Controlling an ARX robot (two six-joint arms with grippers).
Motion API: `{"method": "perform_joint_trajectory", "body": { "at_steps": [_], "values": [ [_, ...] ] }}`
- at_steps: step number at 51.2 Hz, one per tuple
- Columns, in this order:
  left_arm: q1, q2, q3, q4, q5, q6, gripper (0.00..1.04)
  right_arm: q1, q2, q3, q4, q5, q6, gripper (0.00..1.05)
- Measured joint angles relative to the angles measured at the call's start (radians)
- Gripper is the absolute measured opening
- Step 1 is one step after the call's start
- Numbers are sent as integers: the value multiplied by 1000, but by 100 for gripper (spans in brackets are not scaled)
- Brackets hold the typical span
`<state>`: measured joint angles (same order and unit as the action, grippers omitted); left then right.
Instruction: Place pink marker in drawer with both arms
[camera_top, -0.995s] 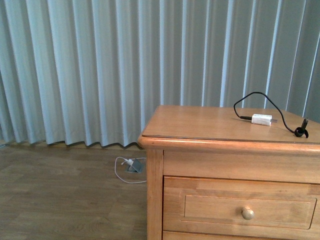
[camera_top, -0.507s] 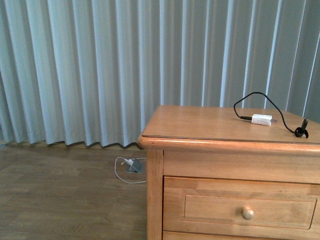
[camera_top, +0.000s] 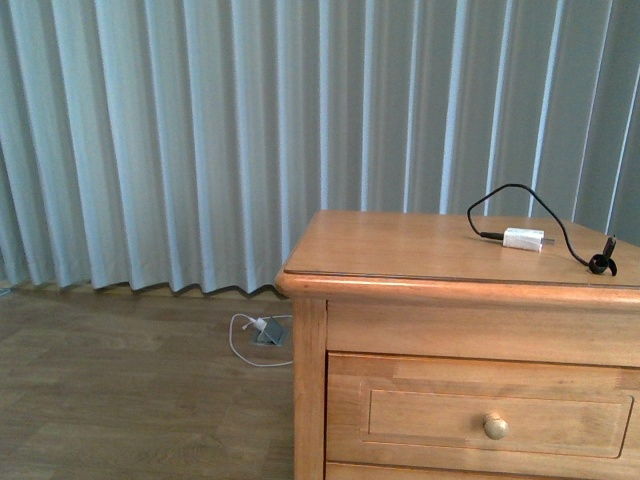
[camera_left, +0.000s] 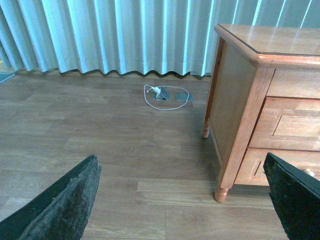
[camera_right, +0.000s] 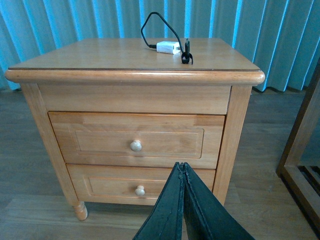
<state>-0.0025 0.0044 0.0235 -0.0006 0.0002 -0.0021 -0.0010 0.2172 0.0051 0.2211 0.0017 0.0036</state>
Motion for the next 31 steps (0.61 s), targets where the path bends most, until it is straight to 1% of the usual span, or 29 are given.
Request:
{"method": "perform_joint_trajectory", "body": {
  "at_steps": [6, 7, 22, 25, 31],
  "values": [
    [0, 0, 0, 0, 0, 0, 99, 0, -31, 0, -32, 0, 0, 1],
    [0, 0, 0, 0, 0, 0, 99, 0, -210, 1, -215, -2, 0, 1],
    [0, 0, 0, 0, 0, 0, 99, 0, -213, 1, -219, -2, 0, 1],
    [0, 0, 0, 0, 0, 0, 99, 0, -213, 1, -219, -2, -2, 16],
    [0, 0, 0, 0, 0, 0, 99, 0, -213, 1, -220, -2, -2, 37]
  ]
}}
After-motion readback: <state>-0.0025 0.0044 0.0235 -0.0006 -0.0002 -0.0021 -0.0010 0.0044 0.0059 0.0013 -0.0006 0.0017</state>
